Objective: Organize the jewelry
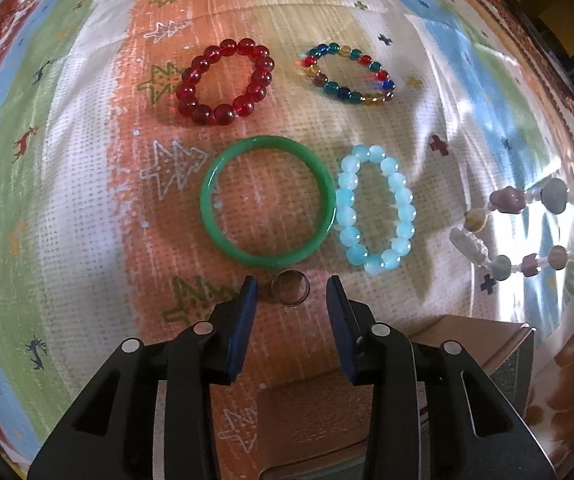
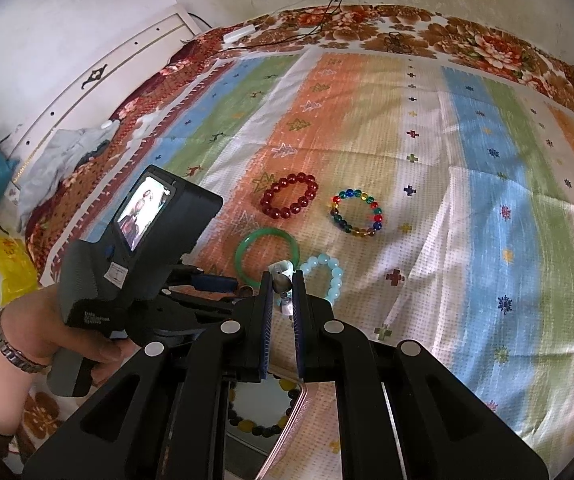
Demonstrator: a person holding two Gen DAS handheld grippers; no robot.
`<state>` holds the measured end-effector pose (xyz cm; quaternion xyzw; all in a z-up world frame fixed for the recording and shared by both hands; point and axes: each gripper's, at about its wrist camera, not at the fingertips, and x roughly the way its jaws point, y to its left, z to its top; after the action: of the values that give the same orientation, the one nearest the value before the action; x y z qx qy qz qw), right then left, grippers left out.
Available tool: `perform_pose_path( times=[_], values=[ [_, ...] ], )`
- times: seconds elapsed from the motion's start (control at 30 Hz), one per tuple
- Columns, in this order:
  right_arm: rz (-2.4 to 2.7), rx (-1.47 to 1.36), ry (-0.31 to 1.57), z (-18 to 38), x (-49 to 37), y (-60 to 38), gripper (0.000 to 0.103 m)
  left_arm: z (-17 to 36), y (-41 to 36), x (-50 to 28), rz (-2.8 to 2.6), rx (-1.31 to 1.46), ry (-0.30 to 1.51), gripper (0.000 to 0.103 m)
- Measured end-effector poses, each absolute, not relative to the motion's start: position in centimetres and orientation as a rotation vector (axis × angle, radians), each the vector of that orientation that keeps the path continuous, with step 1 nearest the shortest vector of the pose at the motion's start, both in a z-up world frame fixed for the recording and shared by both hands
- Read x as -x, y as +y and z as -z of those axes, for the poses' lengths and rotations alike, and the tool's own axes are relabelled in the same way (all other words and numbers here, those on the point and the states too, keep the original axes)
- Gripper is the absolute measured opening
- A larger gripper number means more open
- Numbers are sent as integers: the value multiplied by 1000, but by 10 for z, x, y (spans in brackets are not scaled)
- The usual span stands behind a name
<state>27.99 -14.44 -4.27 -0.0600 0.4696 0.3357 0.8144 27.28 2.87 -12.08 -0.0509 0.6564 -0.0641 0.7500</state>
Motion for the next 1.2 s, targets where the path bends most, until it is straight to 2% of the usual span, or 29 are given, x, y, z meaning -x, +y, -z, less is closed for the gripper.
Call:
perform_pose_path(
  times=[0.13, 0.43, 0.93, 1.2],
  values=[
    [-718, 130, 1002, 43, -279, -143, 10, 123, 26, -274, 118, 112, 1430, 19],
    [-719, 141, 1006, 45, -278, -142, 10, 107, 42, -267, 116, 129, 1386, 19],
    [-749, 152, 959, 34, -262, -143, 10, 44, 49, -250, 51, 161, 1152, 19],
    [-777, 173, 882, 7, -236, -148, 10, 26, 41, -225, 69, 151, 1090, 19]
  ],
)
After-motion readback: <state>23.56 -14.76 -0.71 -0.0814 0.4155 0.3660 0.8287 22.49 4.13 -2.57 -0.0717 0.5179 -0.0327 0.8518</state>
